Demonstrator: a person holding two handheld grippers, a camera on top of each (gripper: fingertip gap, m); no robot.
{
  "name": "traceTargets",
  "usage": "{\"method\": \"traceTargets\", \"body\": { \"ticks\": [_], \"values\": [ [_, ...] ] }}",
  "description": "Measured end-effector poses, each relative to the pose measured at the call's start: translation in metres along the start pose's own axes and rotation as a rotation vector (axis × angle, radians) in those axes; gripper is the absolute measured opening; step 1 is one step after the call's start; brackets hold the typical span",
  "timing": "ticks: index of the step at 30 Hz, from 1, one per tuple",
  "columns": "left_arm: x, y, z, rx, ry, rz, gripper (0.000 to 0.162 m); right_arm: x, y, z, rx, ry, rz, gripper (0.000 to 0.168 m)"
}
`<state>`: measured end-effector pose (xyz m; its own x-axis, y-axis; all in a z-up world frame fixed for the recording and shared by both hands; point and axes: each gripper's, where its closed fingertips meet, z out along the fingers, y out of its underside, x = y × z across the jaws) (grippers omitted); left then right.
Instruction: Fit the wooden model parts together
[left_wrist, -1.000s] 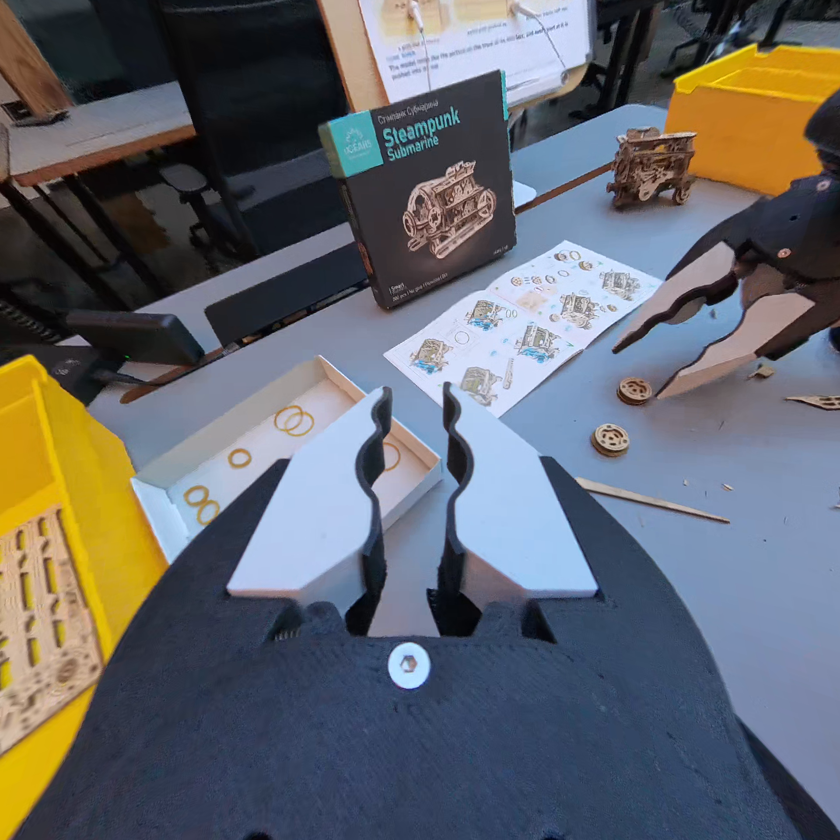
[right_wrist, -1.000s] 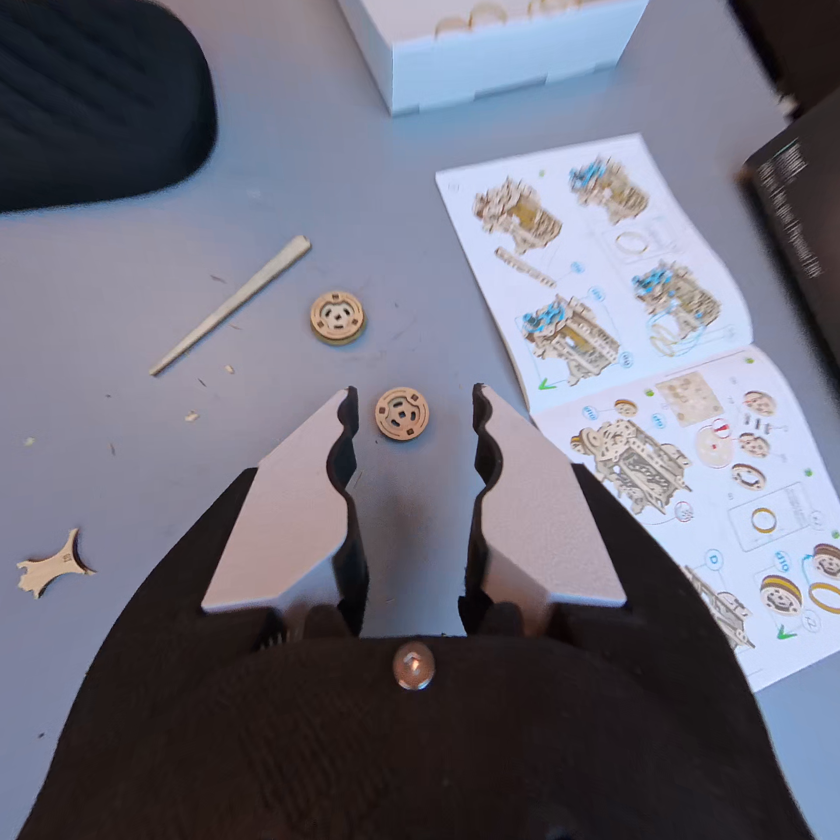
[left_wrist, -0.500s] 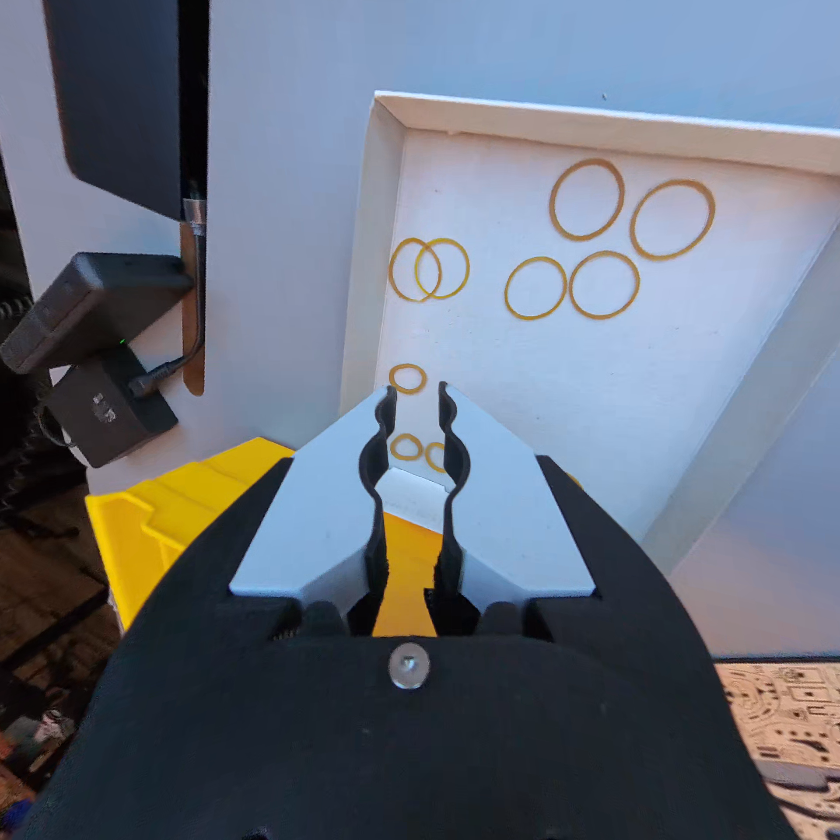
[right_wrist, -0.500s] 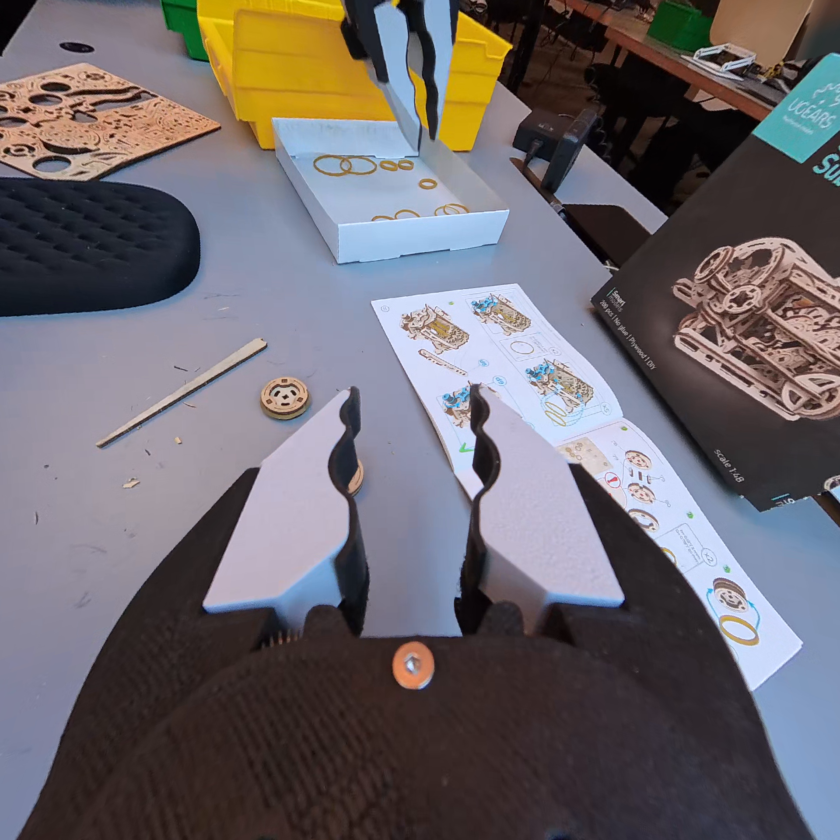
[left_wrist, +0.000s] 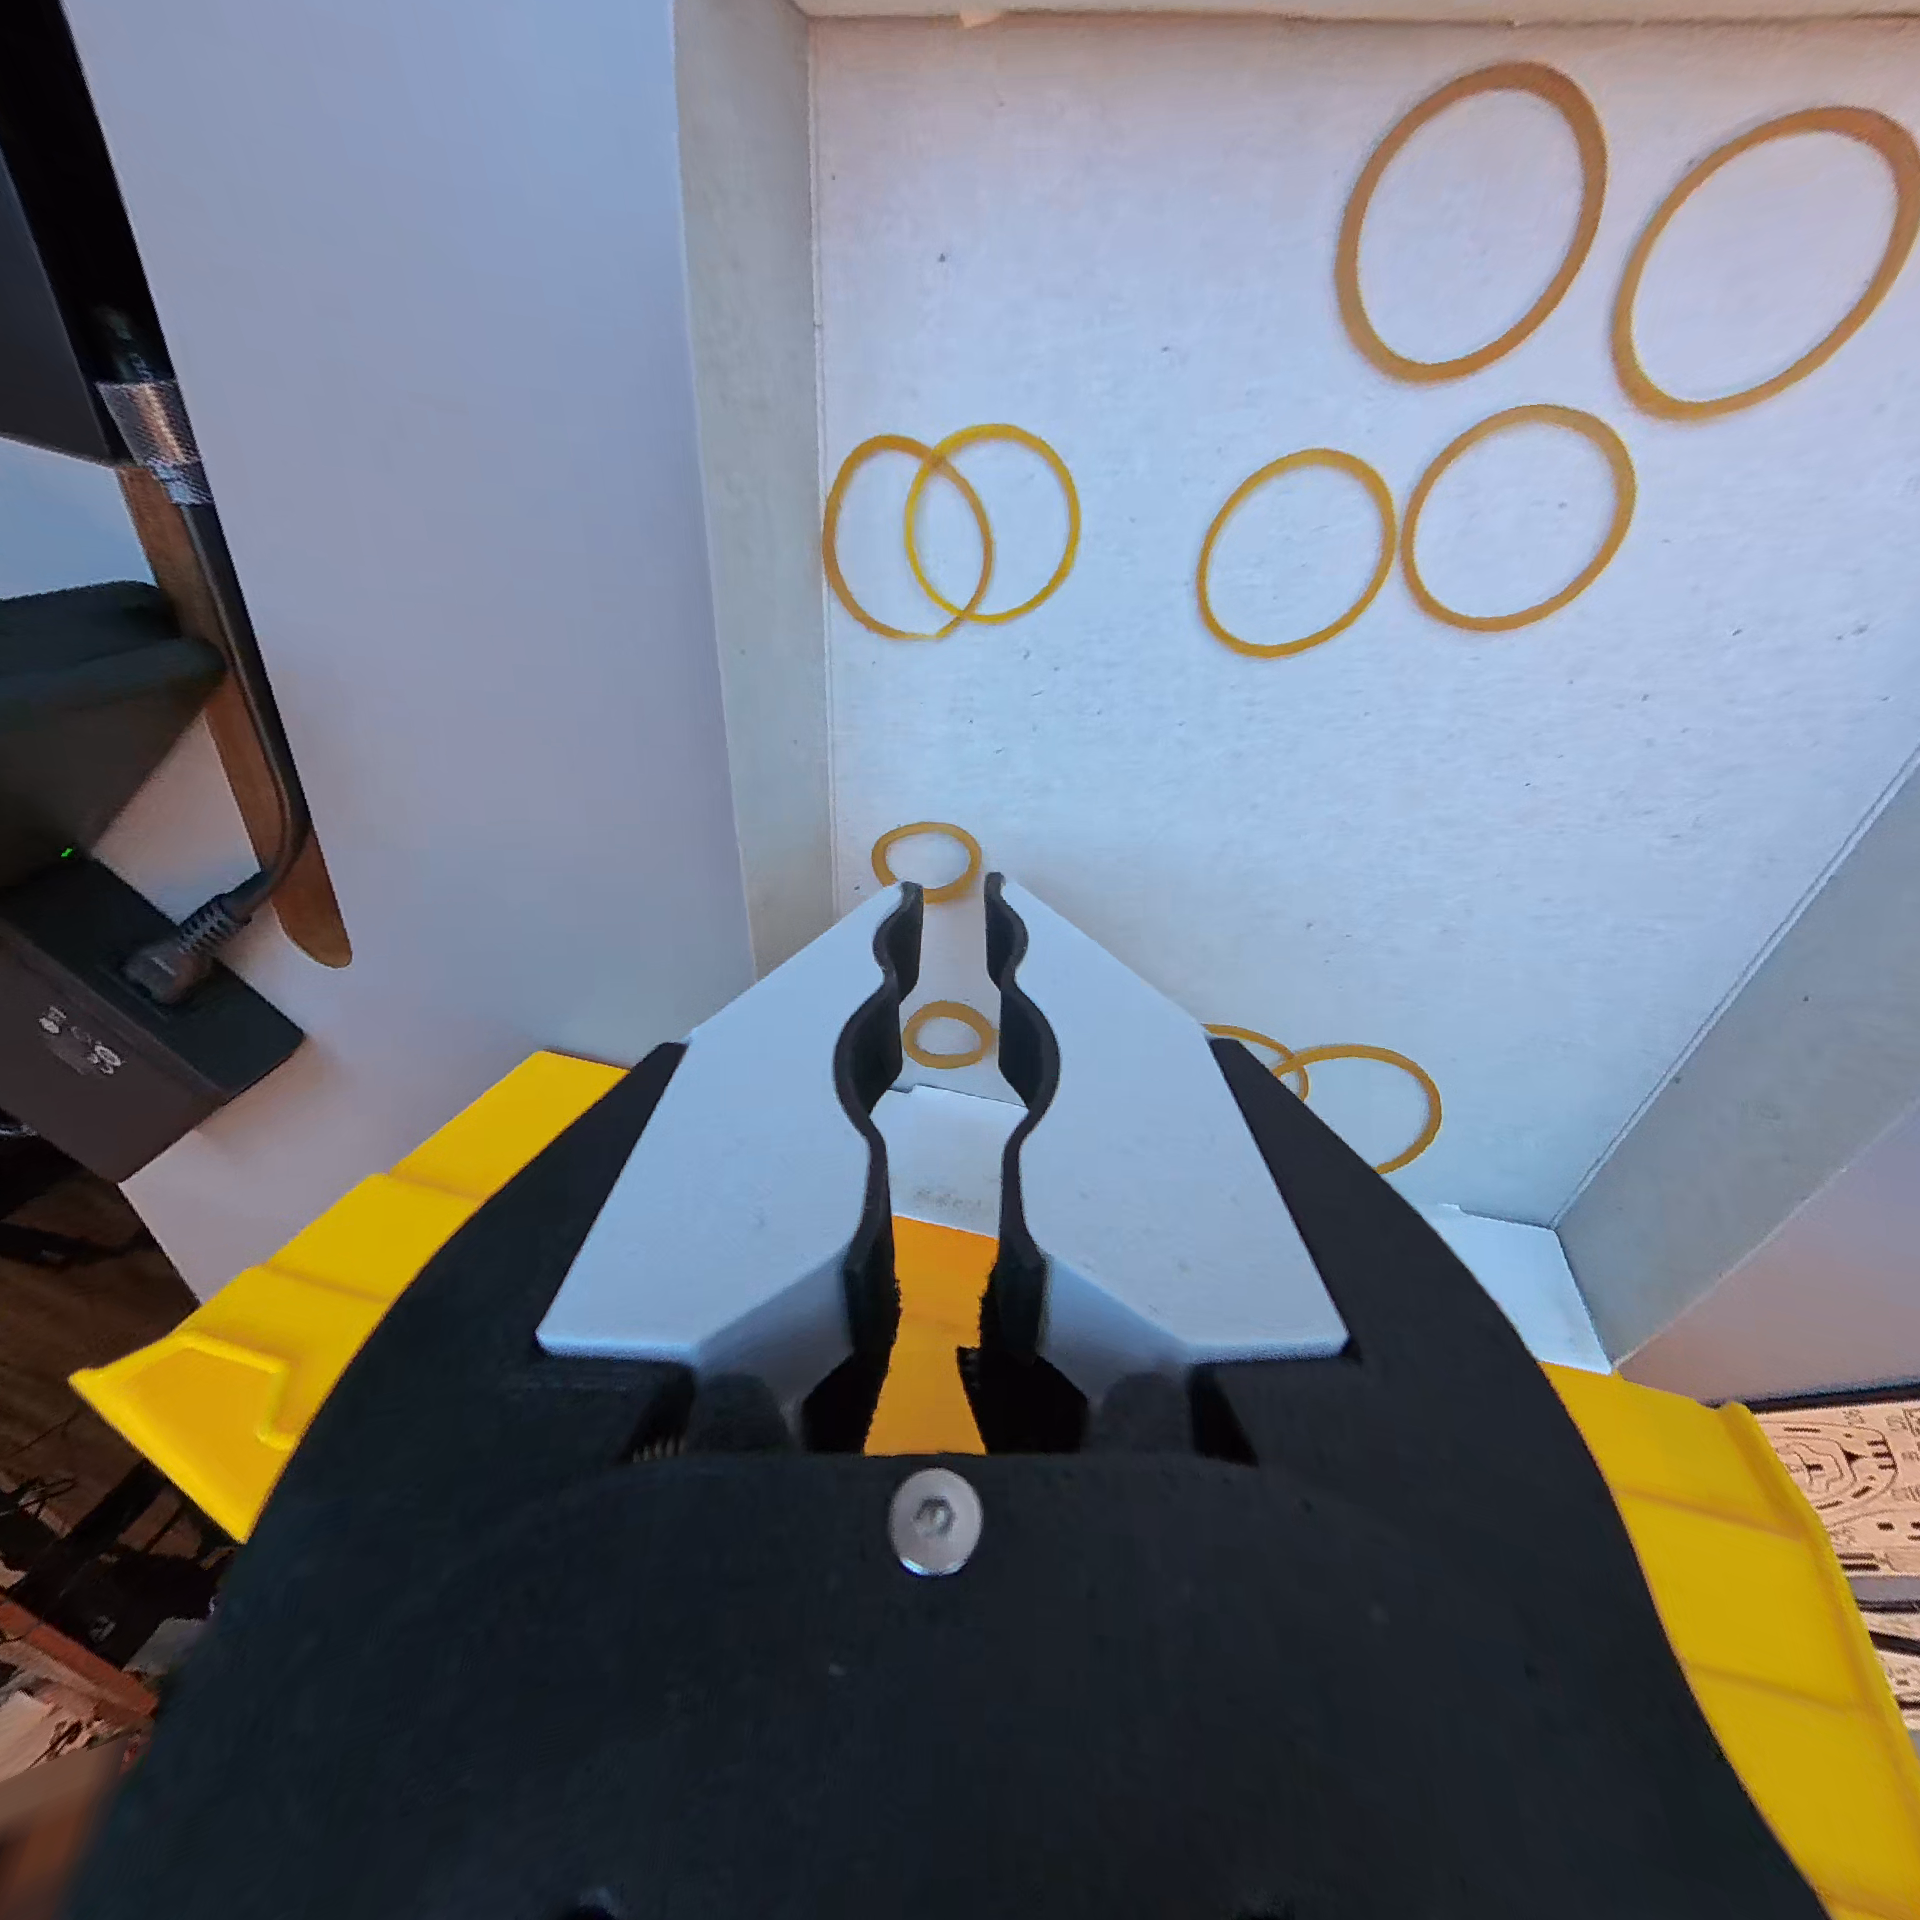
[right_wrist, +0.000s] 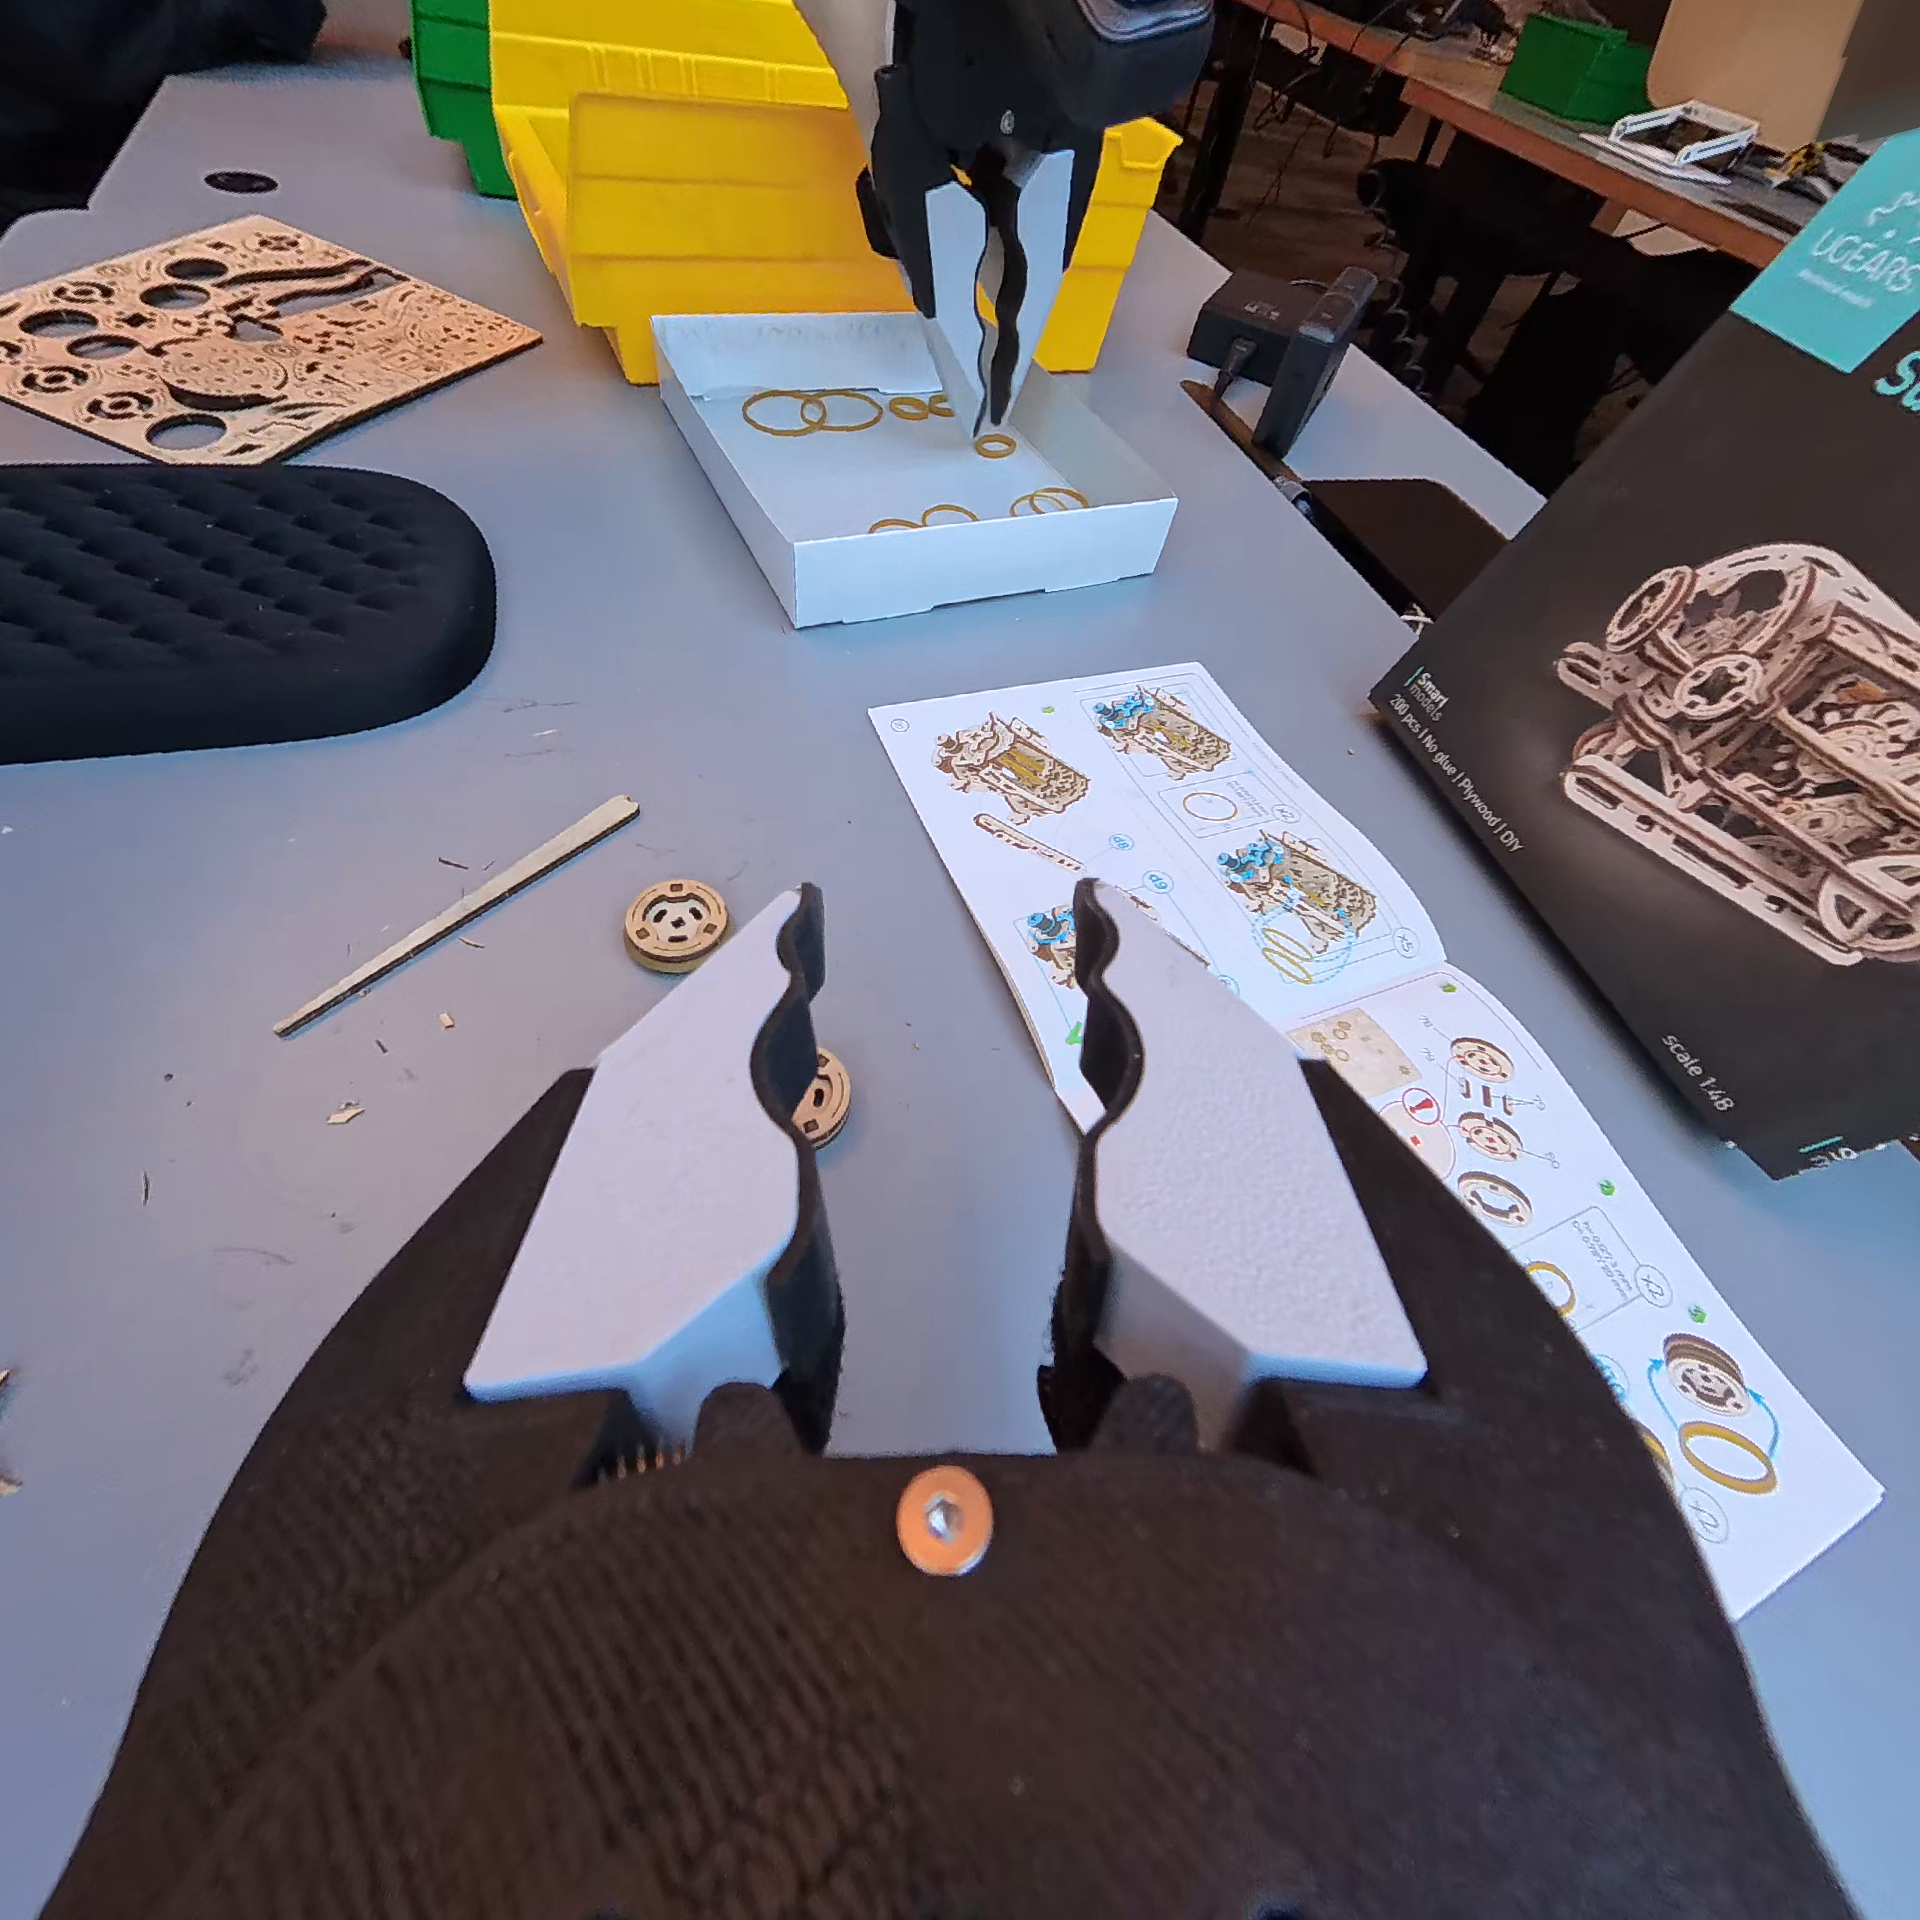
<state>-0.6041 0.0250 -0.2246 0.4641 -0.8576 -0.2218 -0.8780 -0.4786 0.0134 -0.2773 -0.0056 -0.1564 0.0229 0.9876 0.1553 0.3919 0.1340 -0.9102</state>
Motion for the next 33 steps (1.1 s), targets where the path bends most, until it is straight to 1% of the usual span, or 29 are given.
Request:
{"method": "traceTargets", "body": {
  "ticks": [8,9,10,11,12,13,18,19,20,22,24,25,26,27,28,31,33],
  "values": [
    [0.003,-0.006,0.007,-0.052,-0.002,0.077,0.009,-0.002,0.002,0.002,-0.014,-0.005,-0.007,0.048],
    [0.004,-0.006,0.007,-0.061,0.007,0.081,0.006,-0.002,0.002,0.002,-0.017,-0.003,-0.009,0.048],
    [0.002,-0.005,0.007,-0.071,0.007,0.076,0.009,-0.002,0.002,0.002,-0.019,-0.003,-0.009,0.048],
    [0.003,-0.005,0.007,-0.079,0.025,0.056,0.009,-0.002,0.003,0.002,-0.021,-0.004,-0.008,0.048],
    [0.007,-0.004,0.007,-0.082,0.062,0.025,0.001,-0.002,0.003,0.003,-0.023,-0.006,-0.007,0.048],
    [0.007,-0.004,0.007,-0.084,0.081,-0.002,0.000,-0.002,0.004,0.003,-0.025,-0.008,-0.005,0.048],
    [0.006,-0.006,0.004,-0.039,0.070,-0.077,0.000,-0.005,0.003,0.002,-0.015,-0.020,0.002,0.047],
    [0.010,-0.014,-0.003,0.017,0.071,-0.096,0.000,-0.005,0.001,0.001,-0.005,-0.025,0.010,0.046],
    [0.014,-0.028,-0.014,0.105,0.072,-0.124,0.000,-0.005,-0.001,0.000,0.007,-0.031,0.020,0.046],
    [0.034,-0.075,-0.054,0.383,0.119,-0.175,0.000,-0.006,-0.007,-0.002,0.046,-0.047,0.036,0.045],
    [0.073,-0.130,-0.109,0.709,0.217,-0.163,0.000,-0.009,-0.019,-0.008,0.109,-0.075,0.034,0.042],
    [0.100,-0.153,-0.136,0.855,0.283,-0.119,0.000,-0.014,-0.027,-0.013,0.151,-0.109,0.034,0.040],
    [0.127,-0.171,-0.156,0.955,0.335,-0.067,0.000,-0.022,-0.035,-0.019,0.195,-0.173,0.037,0.034],
    [0.153,-0.185,-0.170,1.028,0.379,-0.015,0.000,-0.031,-0.043,-0.025,0.236,-0.243,0.043,0.027],
    [0.178,-0.197,-0.180,1.089,0.432,0.031,0.000,-0.036,-0.051,-0.032,0.276,-0.284,0.047,0.026],
    [0.236,-0.222,-0.202,1.225,0.610,0.113,0.000,-0.056,-0.071,-0.055,0.360,-0.402,-0.030,0.028],
    [0.258,-0.232,-0.211,1.280,0.681,0.132,0.000,-0.073,-0.073,-0.065,0.339,-0.464,-0.107,0.028]
  ]
}}
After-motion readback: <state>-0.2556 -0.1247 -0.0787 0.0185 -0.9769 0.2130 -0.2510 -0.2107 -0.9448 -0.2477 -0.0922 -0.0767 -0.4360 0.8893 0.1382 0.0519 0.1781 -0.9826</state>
